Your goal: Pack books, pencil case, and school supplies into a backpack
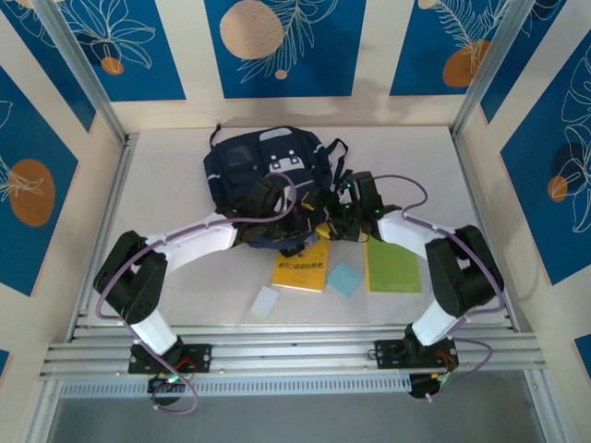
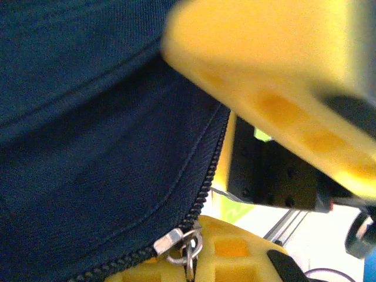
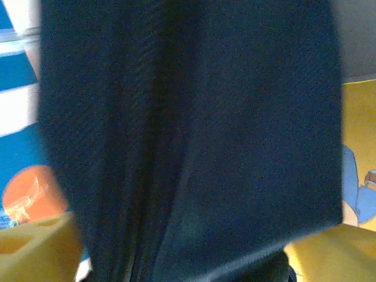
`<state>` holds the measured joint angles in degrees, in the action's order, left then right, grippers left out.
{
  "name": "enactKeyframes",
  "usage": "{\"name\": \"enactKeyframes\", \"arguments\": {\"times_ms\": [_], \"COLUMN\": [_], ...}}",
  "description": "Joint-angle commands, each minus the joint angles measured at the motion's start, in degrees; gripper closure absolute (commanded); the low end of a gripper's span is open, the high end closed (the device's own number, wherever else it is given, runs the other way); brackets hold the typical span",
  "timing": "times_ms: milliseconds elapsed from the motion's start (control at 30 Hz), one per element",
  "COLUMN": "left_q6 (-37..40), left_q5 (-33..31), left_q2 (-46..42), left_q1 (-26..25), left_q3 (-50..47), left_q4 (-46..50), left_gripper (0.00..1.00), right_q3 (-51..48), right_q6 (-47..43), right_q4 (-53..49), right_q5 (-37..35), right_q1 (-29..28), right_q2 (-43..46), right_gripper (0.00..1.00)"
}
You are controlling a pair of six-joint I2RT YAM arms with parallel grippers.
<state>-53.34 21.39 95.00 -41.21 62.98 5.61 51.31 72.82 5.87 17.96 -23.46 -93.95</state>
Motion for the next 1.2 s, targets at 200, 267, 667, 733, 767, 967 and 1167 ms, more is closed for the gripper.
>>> {"name": "enactKeyframes", "arguments": {"times_ms": [200, 267, 667, 733, 767, 967, 1167], "left_q6": [11.4, 16.0, 32.6, 35.3, 36.2, 40.5, 44.1], "left_q5": [-2.3, -4.4, -16.6, -19.8, -20.4, -8.8, -17.1], "left_q2": [-7.7, -9.8, -13.4, -12.3, -11.9, -10.1, -10.7], "left_q1": [1.8, 4.0, 19.9, 22.5, 23.7, 26.4, 26.9], "left_q3": [2.0, 3.0, 3.8, 4.3, 4.5, 5.7, 3.6], "left_q4": [18.4, 26.5, 46.0, 47.6, 48.1, 50.9, 46.0], "left_gripper": [1.00, 1.00, 1.00, 1.00, 1.00, 1.00, 1.00], "right_q3": [1.2, 2.0, 8.4, 8.9, 9.2, 10.0, 16.8], "right_q6": [-4.6, -9.8, -23.5, -24.6, -25.2, -28.0, -38.6], "right_q4": [1.9, -2.7, -15.3, -16.5, -17.3, -19.1, -24.7], "right_q5": [-6.8, -8.7, -8.4, -7.9, -8.2, -8.5, -0.7], "right_q1": [-1.6, -1.3, -0.8, -0.7, -0.6, 2.0, 3.8], "right_q2": [-1.1, 0.2, 0.6, 0.6, 0.8, 0.7, -2.6], "right_gripper": [1.00, 1.00, 1.00, 1.00, 1.00, 1.00, 1.00]}}
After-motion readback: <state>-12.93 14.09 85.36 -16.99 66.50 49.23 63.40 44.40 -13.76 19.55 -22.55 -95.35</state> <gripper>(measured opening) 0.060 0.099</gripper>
